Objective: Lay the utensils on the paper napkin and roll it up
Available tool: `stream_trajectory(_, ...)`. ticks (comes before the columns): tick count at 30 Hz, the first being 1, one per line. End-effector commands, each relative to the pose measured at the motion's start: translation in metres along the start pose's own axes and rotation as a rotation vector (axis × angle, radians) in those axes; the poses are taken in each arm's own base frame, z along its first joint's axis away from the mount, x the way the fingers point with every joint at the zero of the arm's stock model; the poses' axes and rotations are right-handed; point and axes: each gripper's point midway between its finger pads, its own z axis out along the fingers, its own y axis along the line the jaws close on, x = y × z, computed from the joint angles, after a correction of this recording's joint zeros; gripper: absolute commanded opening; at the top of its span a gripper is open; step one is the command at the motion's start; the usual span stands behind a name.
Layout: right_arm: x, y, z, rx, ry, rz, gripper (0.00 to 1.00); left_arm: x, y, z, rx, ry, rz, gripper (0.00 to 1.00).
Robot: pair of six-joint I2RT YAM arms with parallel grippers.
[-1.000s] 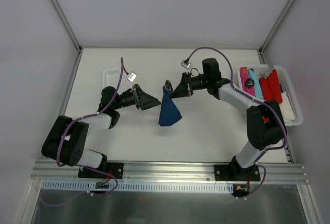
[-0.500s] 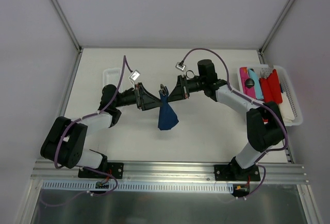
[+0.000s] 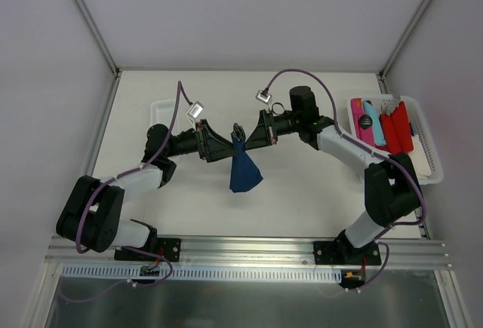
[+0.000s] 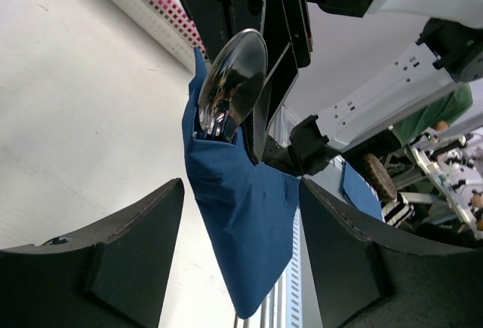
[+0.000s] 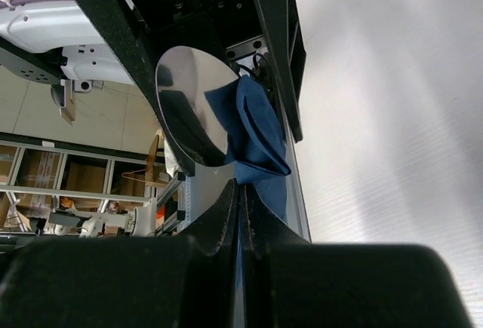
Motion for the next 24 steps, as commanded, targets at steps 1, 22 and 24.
stream_trajectory(1,-0.008,0.035,-0.001,-0.074,0.000,-0.097,0.00,-0.009,-0.025,0.003,0.125,-0.003,0.089,0.63)
stream_trajectory(22,-0.014,0.039,0.007,-0.097,0.003,-0.093,0.00,0.001,-0.041,0.010,0.198,0.027,0.103,0.25)
stream_trajectory(24,-0.015,0.039,0.007,-0.095,0.003,-0.088,0.00,0.000,-0.044,0.011,0.207,0.025,0.113,0.18)
